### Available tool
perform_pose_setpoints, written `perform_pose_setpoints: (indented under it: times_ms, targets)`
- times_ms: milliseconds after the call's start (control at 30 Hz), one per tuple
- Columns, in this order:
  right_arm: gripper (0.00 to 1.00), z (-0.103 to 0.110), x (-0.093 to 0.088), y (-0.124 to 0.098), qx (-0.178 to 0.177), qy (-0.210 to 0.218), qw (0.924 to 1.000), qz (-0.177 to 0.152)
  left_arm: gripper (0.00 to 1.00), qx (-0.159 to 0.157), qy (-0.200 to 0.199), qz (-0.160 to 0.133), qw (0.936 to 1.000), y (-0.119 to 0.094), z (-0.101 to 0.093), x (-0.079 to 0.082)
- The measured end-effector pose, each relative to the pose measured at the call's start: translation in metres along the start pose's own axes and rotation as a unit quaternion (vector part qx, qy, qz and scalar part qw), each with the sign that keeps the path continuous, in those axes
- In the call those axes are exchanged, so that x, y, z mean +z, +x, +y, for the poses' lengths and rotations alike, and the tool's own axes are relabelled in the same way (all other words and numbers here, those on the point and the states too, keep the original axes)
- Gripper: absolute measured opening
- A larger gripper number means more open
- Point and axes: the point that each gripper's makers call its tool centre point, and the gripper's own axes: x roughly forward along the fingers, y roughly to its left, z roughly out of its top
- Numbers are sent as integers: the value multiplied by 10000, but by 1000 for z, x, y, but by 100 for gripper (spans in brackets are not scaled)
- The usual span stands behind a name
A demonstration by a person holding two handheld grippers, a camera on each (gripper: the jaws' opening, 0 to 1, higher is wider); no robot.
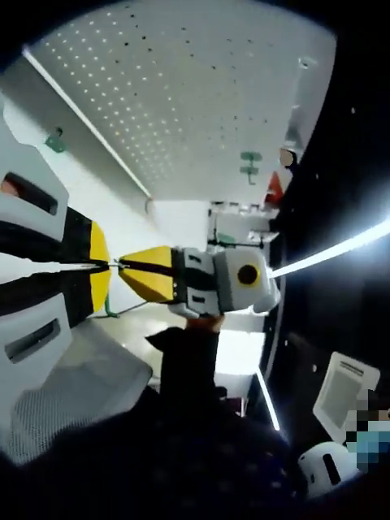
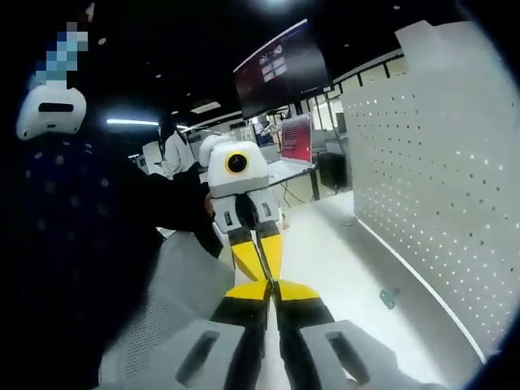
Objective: Insert the hook assembly into the mounting plate slot until the hook locks in place.
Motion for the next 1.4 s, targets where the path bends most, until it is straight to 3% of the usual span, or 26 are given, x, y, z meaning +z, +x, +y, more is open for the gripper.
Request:
perform_pose_setpoints:
  times_ms: [200,267,433,567,667,1133,1400]
  targets:
    - [1,-15,14,-7,-397,148,9982,-427,1,416,-142,55,9990,0,16,-4]
    - [1,-19,15,-9,-502,146,9977,-436,1,587,-186,51,9981,-1,22,-4]
    - [3,-30,25,-12,-916,178,9934,-669,1,1260,-351,39,9914,-4,50,-1]
    - [5,-39,25,-14,-1336,127,9888,-647,1,1727,-512,-27,9836,-7,70,3]
    - [6,-43,20,-12,-1567,-16,9866,-459,1,1850,-681,-137,9803,-8,77,8]
    - [6,-56,19,-9,-2168,-118,9756,-324,1,2131,-936,-188,9724,-1,88,16]
    - [4,-66,22,-16,-2585,-117,9650,-416,1,2169,-1067,-256,9700,5,88,22]
